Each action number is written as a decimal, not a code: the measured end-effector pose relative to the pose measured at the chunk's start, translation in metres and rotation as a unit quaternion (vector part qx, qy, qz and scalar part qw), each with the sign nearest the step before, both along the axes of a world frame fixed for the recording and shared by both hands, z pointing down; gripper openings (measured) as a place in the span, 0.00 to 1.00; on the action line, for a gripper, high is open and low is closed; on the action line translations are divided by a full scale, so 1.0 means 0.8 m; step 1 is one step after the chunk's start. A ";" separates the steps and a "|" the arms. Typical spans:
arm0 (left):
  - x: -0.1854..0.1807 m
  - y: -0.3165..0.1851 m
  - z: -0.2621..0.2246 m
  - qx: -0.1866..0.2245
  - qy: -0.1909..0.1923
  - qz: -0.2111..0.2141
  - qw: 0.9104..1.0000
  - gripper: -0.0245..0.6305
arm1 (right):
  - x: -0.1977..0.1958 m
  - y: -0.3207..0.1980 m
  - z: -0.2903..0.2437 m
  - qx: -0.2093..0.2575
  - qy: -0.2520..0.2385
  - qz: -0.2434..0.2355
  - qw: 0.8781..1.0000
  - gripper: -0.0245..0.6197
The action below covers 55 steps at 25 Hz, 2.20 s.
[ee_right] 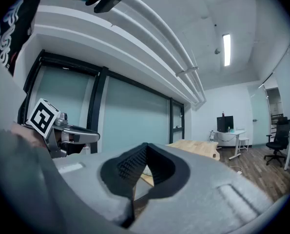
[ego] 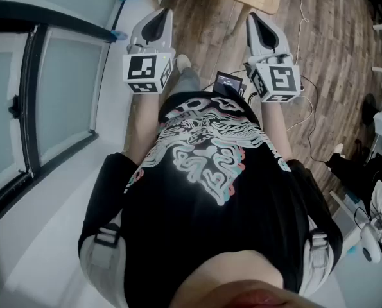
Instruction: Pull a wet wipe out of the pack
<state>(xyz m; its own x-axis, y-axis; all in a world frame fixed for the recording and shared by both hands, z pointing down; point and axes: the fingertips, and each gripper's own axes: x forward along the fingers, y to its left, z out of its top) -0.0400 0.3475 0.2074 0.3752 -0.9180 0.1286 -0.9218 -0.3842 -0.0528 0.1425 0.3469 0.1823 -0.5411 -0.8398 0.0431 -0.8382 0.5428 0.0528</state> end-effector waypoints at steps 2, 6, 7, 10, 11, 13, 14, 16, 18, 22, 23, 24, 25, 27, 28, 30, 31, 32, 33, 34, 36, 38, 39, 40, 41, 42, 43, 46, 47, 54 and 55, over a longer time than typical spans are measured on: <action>0.003 0.001 0.001 -0.002 0.007 -0.001 1.000 0.02 | -0.004 0.003 0.006 -0.006 0.003 -0.002 1.000 0.03; 0.007 0.005 0.003 -0.001 0.012 -0.002 1.000 0.02 | -0.005 0.007 0.023 -0.023 0.012 -0.005 1.000 0.04; 0.008 0.006 0.004 -0.002 0.013 -0.002 1.000 0.02 | -0.002 0.006 0.026 -0.027 0.009 -0.004 1.000 0.04; 0.014 0.003 0.010 -0.006 0.018 -0.001 1.000 0.02 | 0.005 0.002 0.028 -0.032 -0.003 -0.005 0.999 0.04; 0.015 0.001 0.011 -0.007 0.020 -0.001 1.000 0.02 | 0.005 0.000 0.029 -0.030 -0.004 -0.008 1.000 0.03; 0.015 -0.001 0.014 -0.009 0.022 -0.004 1.000 0.02 | 0.001 -0.003 0.027 -0.020 0.001 -0.016 1.000 0.03; 0.015 -0.002 0.014 -0.008 0.022 -0.006 1.000 0.02 | -0.001 -0.004 0.025 -0.011 0.004 -0.021 1.000 0.03; 0.015 -0.004 0.015 -0.007 0.022 -0.009 1.000 0.02 | -0.006 -0.004 0.019 0.003 0.005 -0.031 1.000 0.04; 0.015 -0.007 0.016 -0.008 0.022 -0.013 1.000 0.02 | -0.010 -0.006 0.016 0.004 0.002 -0.041 0.999 0.04; 0.015 -0.017 0.021 -0.012 0.019 -0.018 1.000 0.02 | -0.007 -0.014 0.021 -0.004 0.005 -0.042 0.999 0.04; 0.015 -0.020 0.022 -0.014 0.018 -0.019 1.000 0.02 | -0.005 -0.018 0.024 -0.008 0.005 -0.040 0.999 0.04; 0.015 -0.023 0.023 -0.015 0.016 -0.021 1.000 0.02 | -0.003 -0.022 0.027 -0.013 0.002 -0.039 0.999 0.04; 0.014 -0.027 0.024 -0.016 0.015 -0.023 1.000 0.02 | -0.002 -0.026 0.030 -0.017 -0.001 -0.038 0.999 0.04; 0.012 -0.037 0.026 -0.016 0.011 -0.024 1.000 0.02 | -0.003 -0.035 0.033 -0.020 -0.005 -0.041 0.999 0.04; 0.010 -0.043 0.027 -0.017 0.009 -0.025 1.000 0.02 | -0.004 -0.041 0.034 -0.021 -0.005 -0.041 0.999 0.04; 0.007 -0.056 0.033 -0.020 0.008 -0.028 0.999 0.02 | -0.006 -0.055 0.039 -0.024 -0.006 -0.041 0.999 0.04; 0.006 -0.064 0.036 -0.022 0.008 -0.030 0.999 0.02 | -0.006 -0.062 0.041 -0.026 -0.007 -0.041 0.999 0.04; 0.005 -0.073 0.040 -0.024 0.008 -0.031 0.999 0.02 | -0.006 -0.070 0.044 -0.028 -0.007 -0.040 0.999 0.04; 0.004 -0.082 0.042 -0.024 0.007 -0.032 0.999 0.02 | -0.006 -0.078 0.047 -0.029 -0.007 -0.038 0.999 0.04; 0.002 -0.092 0.043 -0.023 0.005 -0.032 0.999 0.02 | -0.006 -0.088 0.048 -0.030 -0.008 -0.035 0.999 0.04; -0.001 -0.114 0.043 -0.019 -0.002 -0.030 0.999 0.02 | -0.008 -0.109 0.050 -0.032 -0.012 -0.030 0.999 0.04; -0.003 -0.138 0.044 -0.015 -0.007 -0.027 0.999 0.02 | -0.010 -0.135 0.054 -0.038 -0.019 -0.028 0.999 0.04; -0.006 -0.150 0.046 -0.015 -0.007 -0.028 0.999 0.02 | -0.013 -0.149 0.058 -0.041 -0.021 -0.029 0.999 0.04; -0.010 -0.163 0.049 -0.017 -0.006 -0.029 0.999 0.02 | -0.016 -0.162 0.062 -0.044 -0.023 -0.031 0.998 0.04; -0.014 -0.176 0.053 -0.020 -0.005 -0.030 0.999 0.02 | -0.019 -0.175 0.066 -0.047 -0.025 -0.033 0.998 0.04; -0.019 -0.190 0.057 -0.024 -0.006 -0.033 0.999 0.02 | -0.023 -0.188 0.069 -0.051 -0.027 -0.034 0.998 0.04; -0.023 -0.204 0.058 -0.026 -0.007 -0.035 0.999 0.02 | -0.026 -0.201 0.071 -0.055 -0.029 -0.034 0.997 0.04; -0.037 -0.242 0.060 -0.025 -0.009 -0.037 0.999 0.02 | -0.037 -0.242 0.076 -0.065 -0.027 -0.032 0.997 0.04; -0.042 -0.253 0.063 -0.027 -0.008 -0.037 0.999 0.02 | -0.041 -0.254 0.078 -0.069 -0.026 -0.030 0.997 0.04; -0.067 -0.318 0.088 -0.051 -0.007 -0.029 0.998 0.02 | -0.078 -0.320 0.087 -0.096 -0.039 -0.035 0.994 0.04; -0.071 -0.326 0.091 -0.052 -0.008 -0.028 0.998 0.02 | -0.084 -0.328 0.089 -0.098 -0.037 -0.040 0.994 0.04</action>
<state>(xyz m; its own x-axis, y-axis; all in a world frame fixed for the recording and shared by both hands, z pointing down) -0.0965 0.0867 0.2804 0.3214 -0.9185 0.2305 -0.9412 -0.3367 -0.0293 0.0750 0.0843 0.2538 -0.6131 -0.7736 0.1602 -0.7900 0.6010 -0.1209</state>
